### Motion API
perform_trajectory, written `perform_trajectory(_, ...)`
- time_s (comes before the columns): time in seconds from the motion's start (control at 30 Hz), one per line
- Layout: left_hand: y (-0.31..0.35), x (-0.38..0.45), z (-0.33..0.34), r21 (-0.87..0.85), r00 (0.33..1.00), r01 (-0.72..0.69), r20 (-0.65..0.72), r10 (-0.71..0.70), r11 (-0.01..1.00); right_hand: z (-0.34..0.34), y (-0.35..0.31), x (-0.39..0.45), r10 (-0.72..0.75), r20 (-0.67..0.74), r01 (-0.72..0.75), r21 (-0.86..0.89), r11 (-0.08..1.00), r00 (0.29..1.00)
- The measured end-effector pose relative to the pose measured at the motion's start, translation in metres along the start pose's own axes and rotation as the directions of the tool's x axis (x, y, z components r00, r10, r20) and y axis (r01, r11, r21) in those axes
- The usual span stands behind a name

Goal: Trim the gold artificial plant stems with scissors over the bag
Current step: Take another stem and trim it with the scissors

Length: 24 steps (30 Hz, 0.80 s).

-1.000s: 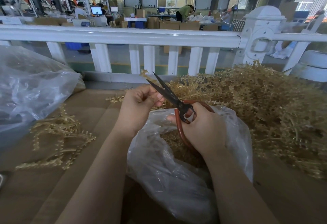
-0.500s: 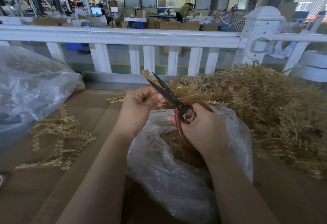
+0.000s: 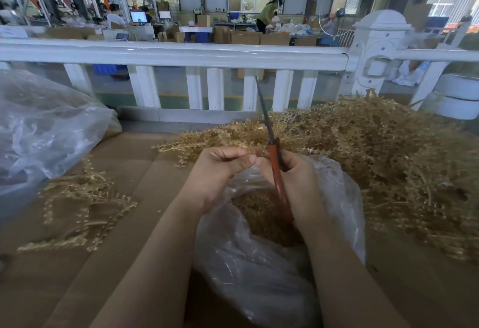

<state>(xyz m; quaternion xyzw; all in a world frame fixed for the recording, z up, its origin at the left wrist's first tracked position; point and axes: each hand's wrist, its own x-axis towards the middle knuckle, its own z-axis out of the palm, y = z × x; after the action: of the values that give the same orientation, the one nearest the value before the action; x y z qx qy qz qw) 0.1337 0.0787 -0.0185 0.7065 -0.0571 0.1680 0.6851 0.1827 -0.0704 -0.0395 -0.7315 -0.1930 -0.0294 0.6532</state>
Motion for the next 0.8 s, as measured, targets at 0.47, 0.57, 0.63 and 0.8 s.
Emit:
perform_trajectory(0.47,0.002,0.003,-0.006,-0.023,0.991,0.097,-0.086,-0.098,0.995,0.001,-0.001,-0.002,-0.028,-0.011,0.028,-0.014,1.000,1.000)
perform_trajectory(0.57,0.001,0.005,-0.008,0.021,0.988,0.036,-0.148,-0.032,0.999,0.001,0.001,-0.003,-0.087,-0.046,0.075,-0.209,0.975,0.995)
perform_trajectory(0.63,0.003,0.005,-0.011,0.015,0.984,-0.017,-0.179,0.019,1.000,0.000,0.001,-0.005,-0.135,-0.055,0.107,-0.362,0.926,0.989)
perform_trajectory(0.8,0.010,0.004,-0.014,0.059,0.972,-0.071,-0.219,0.083,0.996,0.002,0.002,-0.008,-0.215,-0.031,0.151,-0.612,0.777,0.976)
